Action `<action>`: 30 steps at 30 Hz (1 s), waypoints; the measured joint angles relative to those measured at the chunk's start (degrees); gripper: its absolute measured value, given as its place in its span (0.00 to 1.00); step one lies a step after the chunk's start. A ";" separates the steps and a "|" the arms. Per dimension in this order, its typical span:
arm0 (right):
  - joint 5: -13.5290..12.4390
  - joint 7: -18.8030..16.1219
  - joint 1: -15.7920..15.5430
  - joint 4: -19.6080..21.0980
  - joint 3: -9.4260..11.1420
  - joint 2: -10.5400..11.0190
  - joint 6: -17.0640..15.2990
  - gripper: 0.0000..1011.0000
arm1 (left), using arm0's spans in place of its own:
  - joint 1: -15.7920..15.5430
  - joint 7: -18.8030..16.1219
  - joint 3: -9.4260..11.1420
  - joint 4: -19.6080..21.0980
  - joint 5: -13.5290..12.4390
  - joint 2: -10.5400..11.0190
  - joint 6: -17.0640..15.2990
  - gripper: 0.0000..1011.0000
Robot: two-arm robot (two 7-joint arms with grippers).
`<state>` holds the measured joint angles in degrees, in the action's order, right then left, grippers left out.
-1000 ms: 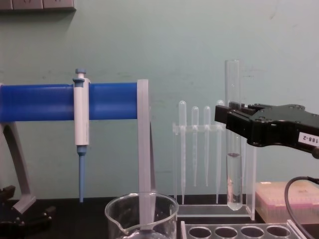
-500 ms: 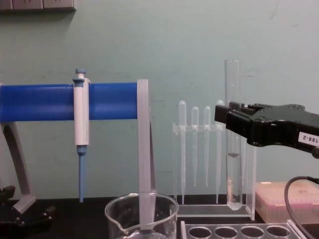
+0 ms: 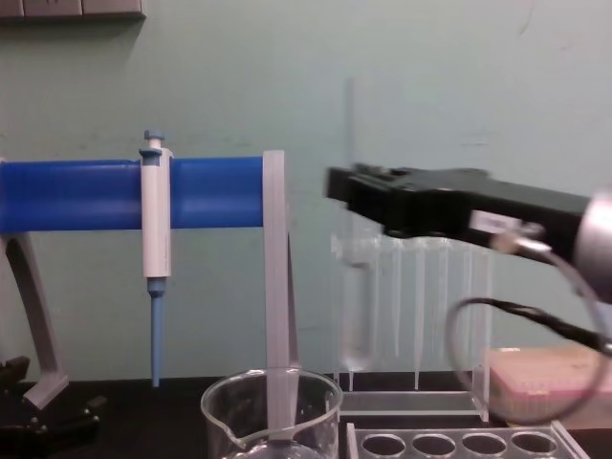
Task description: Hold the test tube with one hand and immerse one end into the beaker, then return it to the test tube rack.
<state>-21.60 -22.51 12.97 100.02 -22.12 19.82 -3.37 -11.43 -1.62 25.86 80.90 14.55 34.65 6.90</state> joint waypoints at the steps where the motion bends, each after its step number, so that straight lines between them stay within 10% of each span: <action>1: 0.08 -0.26 1.25 -1.08 -0.99 -0.68 -0.06 0.23 | 0.00 0.00 0.00 0.00 0.00 0.00 0.00 0.99; 13: 1.37 -1.31 6.88 -9.75 -5.95 -5.28 2.64 0.23 | 0.00 0.00 0.00 0.00 0.00 0.00 0.00 0.99; 30: 3.44 -1.66 5.28 -16.33 -7.29 -6.86 7.87 0.23 | 0.00 0.00 0.00 0.00 0.00 0.00 0.00 0.99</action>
<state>-18.16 -24.17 18.25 83.69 -29.41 12.96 4.51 -11.43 -1.62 25.86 80.90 14.55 34.65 6.91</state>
